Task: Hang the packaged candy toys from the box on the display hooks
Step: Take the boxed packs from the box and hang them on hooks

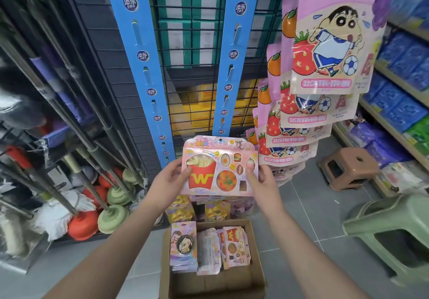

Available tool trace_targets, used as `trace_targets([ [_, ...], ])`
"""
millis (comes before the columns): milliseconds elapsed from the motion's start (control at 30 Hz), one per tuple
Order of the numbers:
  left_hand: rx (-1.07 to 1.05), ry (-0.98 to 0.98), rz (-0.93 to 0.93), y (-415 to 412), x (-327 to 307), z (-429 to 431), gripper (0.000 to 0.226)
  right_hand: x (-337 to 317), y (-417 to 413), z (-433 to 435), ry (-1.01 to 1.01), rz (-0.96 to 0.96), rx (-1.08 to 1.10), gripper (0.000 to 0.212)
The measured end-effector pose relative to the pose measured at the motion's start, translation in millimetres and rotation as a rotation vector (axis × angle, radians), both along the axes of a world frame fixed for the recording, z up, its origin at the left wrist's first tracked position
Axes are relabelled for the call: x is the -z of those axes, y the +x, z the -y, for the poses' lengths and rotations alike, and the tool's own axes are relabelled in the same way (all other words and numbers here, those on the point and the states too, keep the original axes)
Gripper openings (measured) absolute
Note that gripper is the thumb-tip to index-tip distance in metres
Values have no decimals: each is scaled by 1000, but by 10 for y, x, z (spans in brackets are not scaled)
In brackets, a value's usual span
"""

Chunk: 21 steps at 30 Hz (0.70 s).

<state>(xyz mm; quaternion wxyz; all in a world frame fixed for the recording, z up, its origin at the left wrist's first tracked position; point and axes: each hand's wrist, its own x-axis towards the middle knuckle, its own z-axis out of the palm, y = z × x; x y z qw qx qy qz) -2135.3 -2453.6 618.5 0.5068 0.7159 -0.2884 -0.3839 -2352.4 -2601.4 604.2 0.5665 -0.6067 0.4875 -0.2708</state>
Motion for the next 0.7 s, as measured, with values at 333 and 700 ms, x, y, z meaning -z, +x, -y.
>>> trace_targets([
  [333,-8,91,52,-19,183,146,45,129,-32,175,-26,-44,4,14],
  [700,-85,35,9,-118,318,87,40,275,-42,243,-1,-19,-22,29],
])
